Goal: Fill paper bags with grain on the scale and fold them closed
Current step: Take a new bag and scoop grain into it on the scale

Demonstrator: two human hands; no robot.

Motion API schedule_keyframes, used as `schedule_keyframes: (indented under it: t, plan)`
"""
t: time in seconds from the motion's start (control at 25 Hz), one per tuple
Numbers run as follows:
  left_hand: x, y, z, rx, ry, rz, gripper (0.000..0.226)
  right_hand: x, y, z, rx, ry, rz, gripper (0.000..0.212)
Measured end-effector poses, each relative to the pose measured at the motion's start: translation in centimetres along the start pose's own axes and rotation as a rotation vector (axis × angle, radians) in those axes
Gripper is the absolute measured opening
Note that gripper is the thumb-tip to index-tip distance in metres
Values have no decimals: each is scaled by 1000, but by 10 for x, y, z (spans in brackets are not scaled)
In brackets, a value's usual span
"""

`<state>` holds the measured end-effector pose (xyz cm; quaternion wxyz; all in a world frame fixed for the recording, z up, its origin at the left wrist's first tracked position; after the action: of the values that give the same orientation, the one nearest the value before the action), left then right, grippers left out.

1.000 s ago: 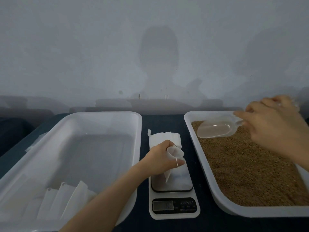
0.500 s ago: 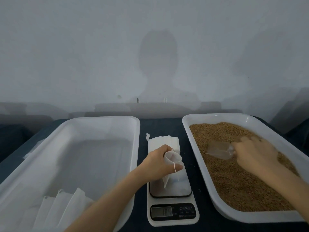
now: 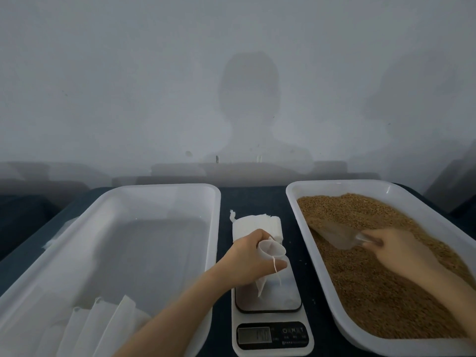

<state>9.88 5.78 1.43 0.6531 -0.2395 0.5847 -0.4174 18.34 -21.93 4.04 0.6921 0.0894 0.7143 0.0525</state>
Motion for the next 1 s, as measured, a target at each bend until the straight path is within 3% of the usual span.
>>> schedule_keyframes:
  t: [0.24,0.76,1.0]
  plan:
    - [0,1,1,-2,5,12,39,-6,-24,-5,-14,40,80,35]
    - [1,-1,1,1,21,8,43,-19,-42,-3,-66,-67,161,36]
    - [2,1,1,3,24,-10,45,-74,-12,-30,-286,-121,269,46]
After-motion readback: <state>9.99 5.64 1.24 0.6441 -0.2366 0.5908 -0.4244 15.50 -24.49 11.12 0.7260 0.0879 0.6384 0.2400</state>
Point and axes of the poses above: each hand's wrist, its own z-axis towards the middle knuckle, its own x-axis out of the palm, y = z × x, the point moved 6 cm from there along z, towards the middle knuckle, and after that the axes turned 13 degrees about x, right-handed, at the moved point
